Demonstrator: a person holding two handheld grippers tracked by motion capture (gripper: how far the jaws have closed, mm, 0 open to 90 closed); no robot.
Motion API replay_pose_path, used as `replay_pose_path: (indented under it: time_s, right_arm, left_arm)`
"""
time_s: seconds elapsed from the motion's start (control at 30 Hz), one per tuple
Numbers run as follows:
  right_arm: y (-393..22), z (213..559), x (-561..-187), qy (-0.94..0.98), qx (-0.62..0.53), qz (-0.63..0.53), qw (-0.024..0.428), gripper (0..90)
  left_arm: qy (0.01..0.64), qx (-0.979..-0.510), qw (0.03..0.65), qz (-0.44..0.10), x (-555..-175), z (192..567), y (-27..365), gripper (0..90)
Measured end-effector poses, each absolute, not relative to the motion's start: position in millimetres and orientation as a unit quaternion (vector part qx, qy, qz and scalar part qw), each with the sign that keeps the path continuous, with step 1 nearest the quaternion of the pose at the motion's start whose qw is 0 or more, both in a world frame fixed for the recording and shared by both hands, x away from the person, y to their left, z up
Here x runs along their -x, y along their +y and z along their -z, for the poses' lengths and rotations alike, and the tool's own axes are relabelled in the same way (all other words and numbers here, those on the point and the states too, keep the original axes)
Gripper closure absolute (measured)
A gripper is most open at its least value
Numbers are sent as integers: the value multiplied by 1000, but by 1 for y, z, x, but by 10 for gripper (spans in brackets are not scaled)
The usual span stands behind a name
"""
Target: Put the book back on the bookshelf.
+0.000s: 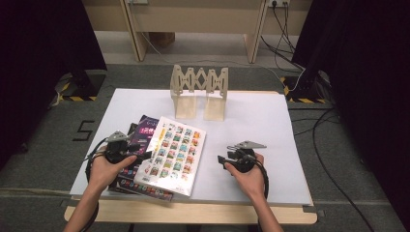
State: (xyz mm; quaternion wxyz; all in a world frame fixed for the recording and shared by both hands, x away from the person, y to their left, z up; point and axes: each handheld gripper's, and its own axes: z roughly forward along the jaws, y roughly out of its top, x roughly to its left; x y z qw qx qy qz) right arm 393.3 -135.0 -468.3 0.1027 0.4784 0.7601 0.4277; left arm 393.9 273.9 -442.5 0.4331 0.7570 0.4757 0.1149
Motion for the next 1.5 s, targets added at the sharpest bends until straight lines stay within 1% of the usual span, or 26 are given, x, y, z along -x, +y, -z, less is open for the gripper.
replay_pose_path:
  time_s: [0.17,0.3,0.47,0.6,0.87,1.0,1.2,1.4,1.5]
  right_arm:
    - [-120,467,-399,762,-477,-429,87,516]
    - [-107,467,-405,768,-482,-418,62,512]
    - [-90,463,-414,780,-472,-407,56,506]
    - [-77,464,-417,783,-471,-404,41,502]
    - [-56,472,-418,779,-483,-401,12,494]
    - [-52,477,-419,776,-493,-393,-4,484]
    - [-51,477,-423,774,-501,-387,-10,472]
    - [-49,478,-423,779,-498,-381,0,460]
    - [-50,477,-423,774,-508,-376,-17,459]
  left_arm:
    - [479,-762,428,-86,-405,449,267,309]
    - [484,-762,422,-81,-411,451,265,307]
    - [489,-764,415,-71,-418,455,262,309]
    - [495,-757,422,-64,-420,459,261,311]
    - [500,-761,409,-58,-421,465,257,315]
    - [506,-756,412,-51,-424,466,258,329]
    - [517,-750,410,-43,-430,468,259,346]
    - [528,-742,410,-41,-431,467,260,380]
    - [530,-739,414,-39,-430,466,262,414]
